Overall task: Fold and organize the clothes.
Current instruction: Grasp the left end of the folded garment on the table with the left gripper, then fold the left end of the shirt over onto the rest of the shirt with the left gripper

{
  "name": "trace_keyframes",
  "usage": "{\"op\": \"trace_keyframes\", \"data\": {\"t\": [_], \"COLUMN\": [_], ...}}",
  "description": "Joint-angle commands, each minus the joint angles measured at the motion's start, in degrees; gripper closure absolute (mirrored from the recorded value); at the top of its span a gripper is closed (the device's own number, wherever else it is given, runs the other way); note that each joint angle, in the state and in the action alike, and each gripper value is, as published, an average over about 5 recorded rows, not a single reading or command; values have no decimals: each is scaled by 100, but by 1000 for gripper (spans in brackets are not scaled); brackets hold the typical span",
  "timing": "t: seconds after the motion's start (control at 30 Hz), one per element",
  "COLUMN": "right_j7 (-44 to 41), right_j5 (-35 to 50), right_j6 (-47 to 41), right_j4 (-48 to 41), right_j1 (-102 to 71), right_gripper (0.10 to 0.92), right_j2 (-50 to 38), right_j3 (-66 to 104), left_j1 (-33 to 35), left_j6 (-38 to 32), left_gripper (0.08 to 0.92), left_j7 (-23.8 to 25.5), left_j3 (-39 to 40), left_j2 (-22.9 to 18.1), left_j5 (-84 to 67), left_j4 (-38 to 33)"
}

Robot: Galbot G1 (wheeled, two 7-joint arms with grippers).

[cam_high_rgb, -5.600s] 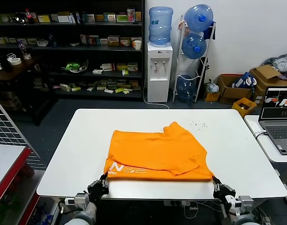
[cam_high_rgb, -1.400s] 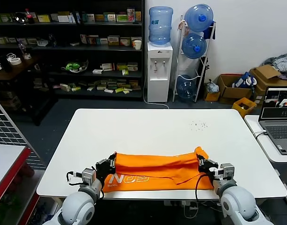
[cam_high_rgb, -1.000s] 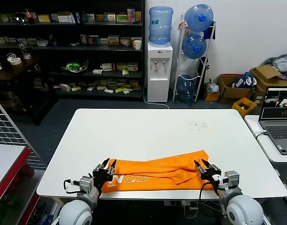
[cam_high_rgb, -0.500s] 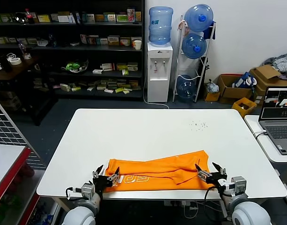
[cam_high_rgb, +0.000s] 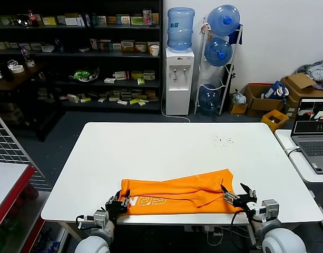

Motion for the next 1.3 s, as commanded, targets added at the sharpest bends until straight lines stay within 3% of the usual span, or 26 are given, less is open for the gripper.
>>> {"op": "trace_keyframes", "data": {"t": [0.03, 0.27, 0.5, 0.8, 0.97, 1.13, 1.3], "right_j7": [0, 21, 32, 57, 60, 66, 96], "right_j5": [-1, -7, -15, -32, -61, -149, -248], "right_j6": [30, 67, 86, 85, 86, 82, 55], "right_j4": [-23, -104, -156, -183, -202, -230, -190], "right_j1": [-25, 61, 123, 221, 247, 259, 206], "right_gripper": [203, 203, 203, 203, 203, 203, 203], "right_j2": [23, 78, 105, 149, 203, 332, 449], "right_j3": [17, -11, -43, -145, -174, -208, -214], "left_j1": [19, 116, 489, 856, 879, 915, 780], "left_j6": [-55, 57, 250, 221, 147, 188, 703], "left_gripper": [690, 859, 869, 869, 869, 869, 869], "left_j7": [-54, -155, -177, -132, -122, -231, -578], "left_j3": [-3, -144, -968, -2155, -2541, -2482, -1615], "left_j2": [-43, 141, 915, 2424, 2978, 2950, 2115], "left_j5": [-66, -176, -725, -1512, -1606, -1615, -1848], "left_j4": [-61, -778, -1291, -590, -90, -408, -1514]}}
